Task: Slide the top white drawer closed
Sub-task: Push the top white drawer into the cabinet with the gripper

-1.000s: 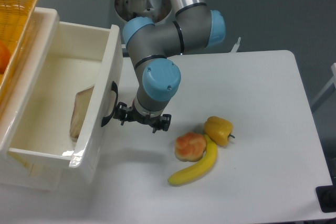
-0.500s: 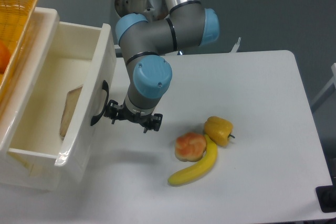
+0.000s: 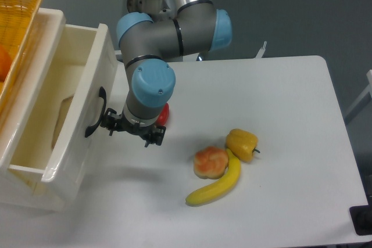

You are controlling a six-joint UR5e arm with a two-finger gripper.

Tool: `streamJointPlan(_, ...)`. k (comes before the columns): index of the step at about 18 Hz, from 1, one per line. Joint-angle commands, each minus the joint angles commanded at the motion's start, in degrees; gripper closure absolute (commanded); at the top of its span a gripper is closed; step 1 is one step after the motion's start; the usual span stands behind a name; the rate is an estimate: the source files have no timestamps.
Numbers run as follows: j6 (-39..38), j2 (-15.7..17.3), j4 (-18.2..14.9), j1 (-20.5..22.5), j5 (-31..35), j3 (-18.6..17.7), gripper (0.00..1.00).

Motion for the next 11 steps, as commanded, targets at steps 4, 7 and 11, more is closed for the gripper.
streamJointPlan(4,-0.97,0.26,0.00,-1.32,-0.09,0.00,0.00)
streamJointPlan(7,-1.67,0.44,0.00,-2.37,-0.09,0.00,0.00)
streamJointPlan(11,-3.33,0.62,0.00,-3.78,-0.09,0.00,0.00)
